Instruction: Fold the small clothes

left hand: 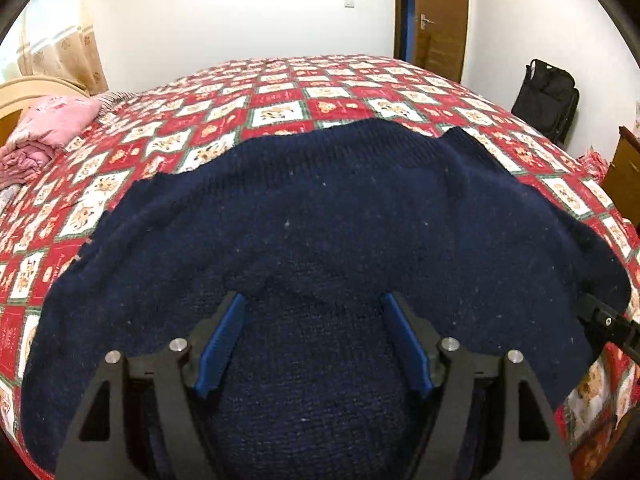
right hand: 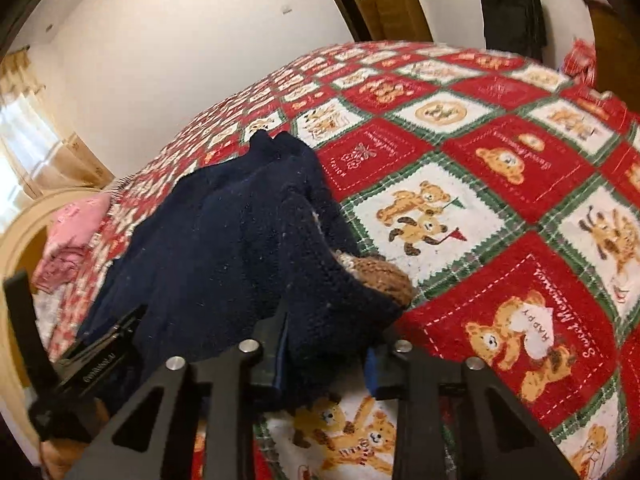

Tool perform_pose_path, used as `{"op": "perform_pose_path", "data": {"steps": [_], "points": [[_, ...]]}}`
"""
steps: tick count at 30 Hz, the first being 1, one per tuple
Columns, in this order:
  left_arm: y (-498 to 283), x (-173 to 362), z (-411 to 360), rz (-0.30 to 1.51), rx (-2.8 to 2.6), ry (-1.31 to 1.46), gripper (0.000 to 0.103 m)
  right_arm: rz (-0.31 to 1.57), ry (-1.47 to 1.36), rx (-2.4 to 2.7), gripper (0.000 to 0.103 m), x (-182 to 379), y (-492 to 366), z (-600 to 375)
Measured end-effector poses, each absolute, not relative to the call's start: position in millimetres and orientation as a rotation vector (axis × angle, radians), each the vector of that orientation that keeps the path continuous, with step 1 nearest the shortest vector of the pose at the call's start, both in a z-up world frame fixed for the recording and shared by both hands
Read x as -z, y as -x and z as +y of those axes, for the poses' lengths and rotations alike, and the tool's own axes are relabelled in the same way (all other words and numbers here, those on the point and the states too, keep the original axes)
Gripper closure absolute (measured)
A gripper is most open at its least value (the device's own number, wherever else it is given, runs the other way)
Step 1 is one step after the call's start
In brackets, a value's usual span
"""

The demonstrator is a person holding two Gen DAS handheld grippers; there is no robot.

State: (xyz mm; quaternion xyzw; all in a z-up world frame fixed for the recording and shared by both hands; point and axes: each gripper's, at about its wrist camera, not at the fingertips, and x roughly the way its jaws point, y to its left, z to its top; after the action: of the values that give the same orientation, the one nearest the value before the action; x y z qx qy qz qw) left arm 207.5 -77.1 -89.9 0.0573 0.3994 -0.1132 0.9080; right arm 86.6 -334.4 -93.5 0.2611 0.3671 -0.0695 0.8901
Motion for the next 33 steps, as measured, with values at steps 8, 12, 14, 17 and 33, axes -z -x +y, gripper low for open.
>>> {"op": "perform_pose_path", "data": {"steps": [8,12,14,17,33], "points": [[-188,38,10,0.839,0.302,0.164,0.028,0.677,-0.575,-0.047,0.084,13,-91,-307],[-178,10,72,0.759,0.204,0.196,0.028,0.664,-0.412,-0.198,0.085,-41,-122,-232],[-171,-1,103,0.72,0.141,0.207,0.028,0.663,-0.325,-0.253,0.085,-55,-134,-189],[-166,-4,141,0.687,0.081,0.232,0.023,0.665,-0.199,-0.33,0.085,-63,-144,-121],[-143,52,211,0.749,-0.026,0.288,0.023,0.735,0.173,-0.498,0.084,72,-109,43]]}}
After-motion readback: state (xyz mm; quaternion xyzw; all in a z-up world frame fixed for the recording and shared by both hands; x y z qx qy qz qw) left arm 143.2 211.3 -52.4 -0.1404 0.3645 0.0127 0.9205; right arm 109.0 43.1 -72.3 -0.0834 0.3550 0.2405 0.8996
